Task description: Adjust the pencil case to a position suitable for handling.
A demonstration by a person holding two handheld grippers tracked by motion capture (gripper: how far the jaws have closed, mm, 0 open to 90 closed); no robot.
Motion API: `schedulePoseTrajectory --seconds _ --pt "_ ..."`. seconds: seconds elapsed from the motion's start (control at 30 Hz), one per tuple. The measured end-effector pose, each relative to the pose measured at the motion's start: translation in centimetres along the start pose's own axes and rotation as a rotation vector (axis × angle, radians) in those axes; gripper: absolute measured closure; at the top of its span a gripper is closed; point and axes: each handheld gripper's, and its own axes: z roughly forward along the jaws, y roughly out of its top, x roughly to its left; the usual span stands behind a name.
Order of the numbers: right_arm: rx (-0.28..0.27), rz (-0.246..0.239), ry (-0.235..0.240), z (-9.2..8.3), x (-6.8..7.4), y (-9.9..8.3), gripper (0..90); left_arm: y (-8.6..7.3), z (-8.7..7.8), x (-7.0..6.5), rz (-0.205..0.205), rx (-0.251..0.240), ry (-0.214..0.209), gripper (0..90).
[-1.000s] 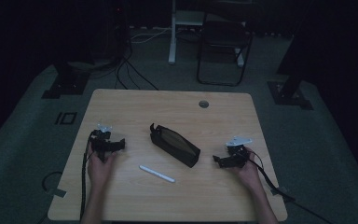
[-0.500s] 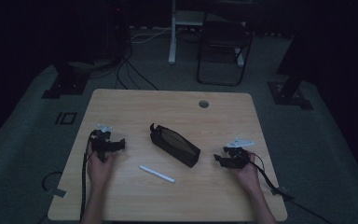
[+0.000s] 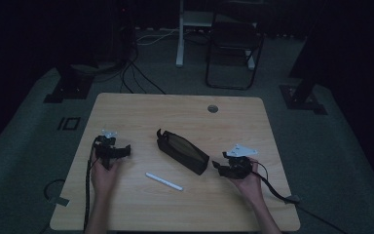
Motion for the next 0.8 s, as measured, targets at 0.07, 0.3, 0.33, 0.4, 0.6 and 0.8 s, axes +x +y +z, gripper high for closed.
schedulePoseTrajectory --seconds 0.07,0.3,0.33,0.4,0.6,0.8 --pt "-0.015 -0.004 -0.004 0.0 0.7 0.6 40.0 0.0 0.0 0.0 0.0 0.001 0.0 6.0" --pt "-0.032 0.0 0.0 1.0 2.0 2.2 40.0 0.0 0.0 0.0 0.0 0.0 0.0 6.0" --pt "-0.032 -0.005 0.001 1.2 2.1 2.3 39.9 0.0 0.0 0.0 0.0 0.001 0.0 6.0" --pt "-0.028 -0.006 -0.003 1.6 2.2 2.5 39.9 0.0 0.0 0.0 0.0 0.001 0.0 6.0" --pt "0.001 0.008 0.016 2.7 1.6 2.2 39.9 0.0 0.0 0.0 0.0 0.001 0.0 6.0" --pt "0.007 0.019 0.007 2.2 0.6 1.9 43.1 0.0 0.0 0.0 0.0 0.001 0.0 6.0"
